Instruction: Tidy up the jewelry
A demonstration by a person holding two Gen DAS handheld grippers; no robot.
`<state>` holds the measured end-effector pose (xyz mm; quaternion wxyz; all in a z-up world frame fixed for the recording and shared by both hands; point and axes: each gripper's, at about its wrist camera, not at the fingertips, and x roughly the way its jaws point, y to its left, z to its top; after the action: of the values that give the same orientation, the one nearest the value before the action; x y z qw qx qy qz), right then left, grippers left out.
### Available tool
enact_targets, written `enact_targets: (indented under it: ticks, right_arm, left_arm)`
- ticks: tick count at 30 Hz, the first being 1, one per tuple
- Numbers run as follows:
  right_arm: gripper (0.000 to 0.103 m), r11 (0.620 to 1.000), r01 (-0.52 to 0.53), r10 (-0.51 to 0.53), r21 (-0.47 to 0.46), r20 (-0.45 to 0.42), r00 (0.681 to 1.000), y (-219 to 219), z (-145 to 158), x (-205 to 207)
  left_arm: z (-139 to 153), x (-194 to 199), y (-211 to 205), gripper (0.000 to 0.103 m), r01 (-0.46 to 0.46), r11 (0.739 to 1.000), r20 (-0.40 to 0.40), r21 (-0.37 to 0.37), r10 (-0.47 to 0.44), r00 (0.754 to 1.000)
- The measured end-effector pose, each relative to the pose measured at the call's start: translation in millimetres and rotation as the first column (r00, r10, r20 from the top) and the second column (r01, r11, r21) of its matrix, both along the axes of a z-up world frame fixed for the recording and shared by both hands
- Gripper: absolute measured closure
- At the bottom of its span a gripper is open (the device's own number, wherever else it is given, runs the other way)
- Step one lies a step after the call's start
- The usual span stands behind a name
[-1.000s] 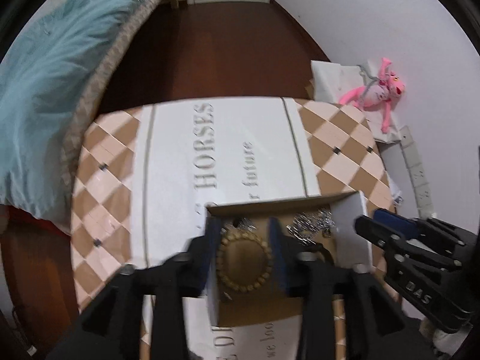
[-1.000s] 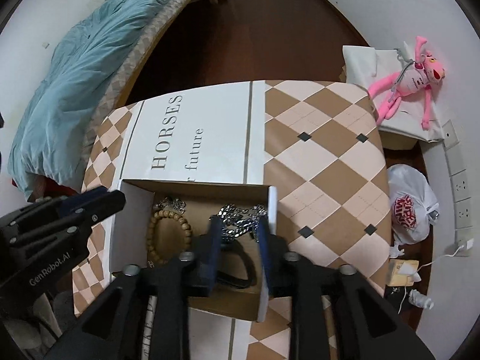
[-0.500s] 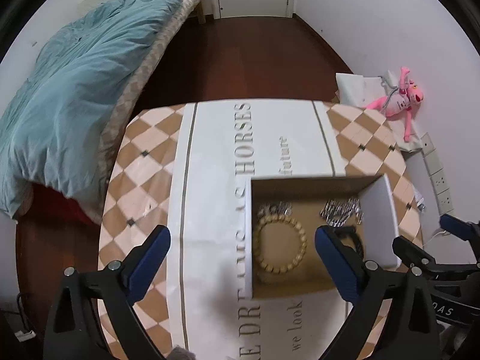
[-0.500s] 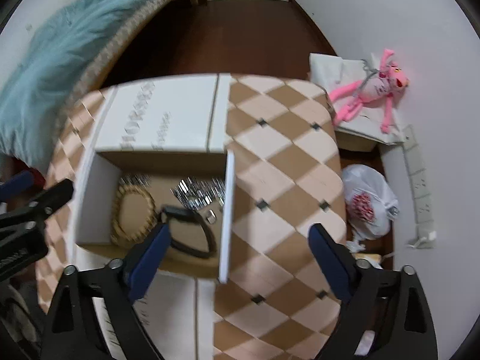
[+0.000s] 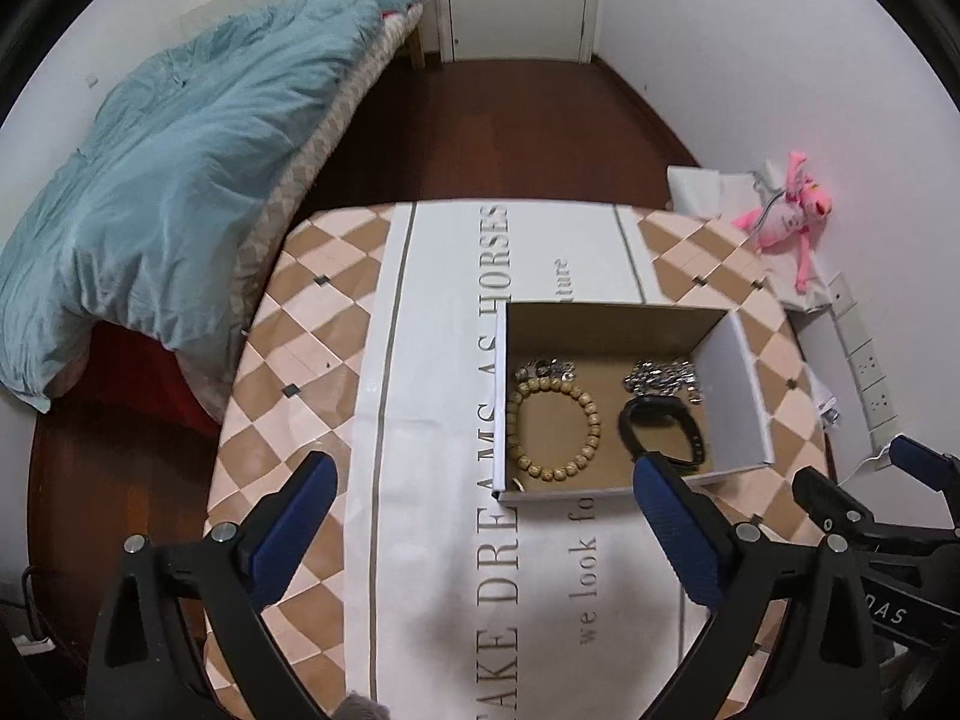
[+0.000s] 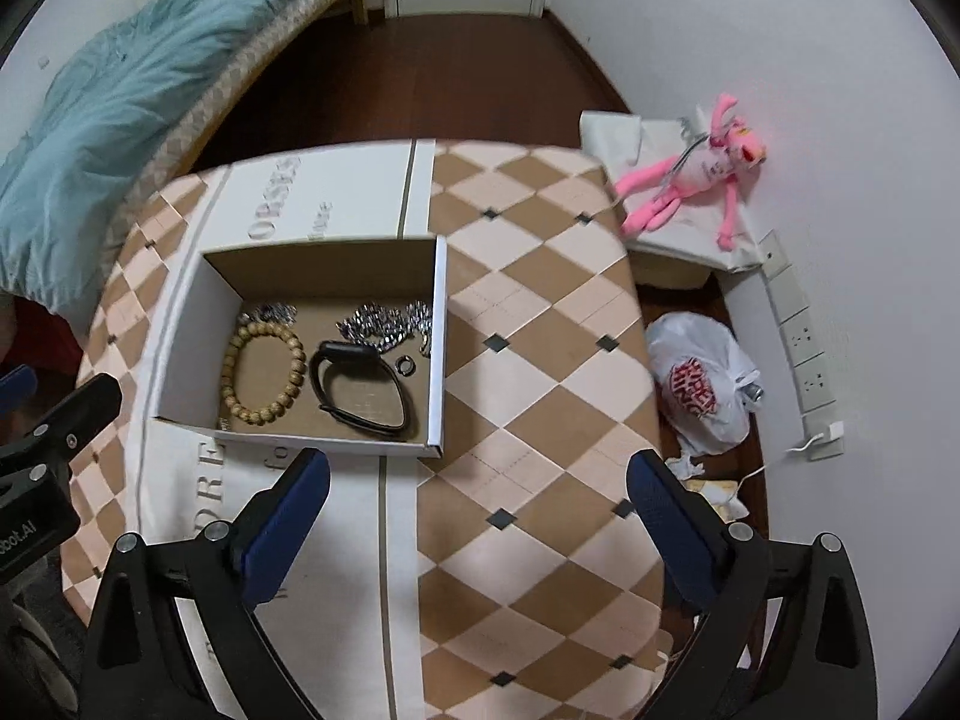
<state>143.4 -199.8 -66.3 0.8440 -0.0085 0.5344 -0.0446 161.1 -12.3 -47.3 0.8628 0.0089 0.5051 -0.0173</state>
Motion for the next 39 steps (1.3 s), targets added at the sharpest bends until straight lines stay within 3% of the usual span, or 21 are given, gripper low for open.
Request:
enact_targets:
  ticks: [14,22,29,39]
  right_arm:
    - [0.002,1.000,0.017,-0.017,0.003,0.253,0.967,-2,121,-99]
    - [0.000,1.000,0.011,-0.008,-0.007,0.346,0.938,3,169,-145]
    - [0.000,1.000,0.012,-0.007,-0.011,0.386,0.922,6,188,-173]
    - [0.000,1.000,0.012,-0.014,0.007,0.352,0.936,3,184,-178]
  left_arm:
    - [99,-84,2,0.002,0.011,1.000,0.177,-0.017,-0.008,0.984]
    - [141,-121,7,0.002,-0.007,0.999,0.245,-0.036,0.015,0.969]
    - [158,-145,7,0.002,0.008,0.999,0.274,-0.034,0.001,0.962]
    - [154,-152,1,0.002,0.019,0.999,0.230,-0.035,-0.010,0.973]
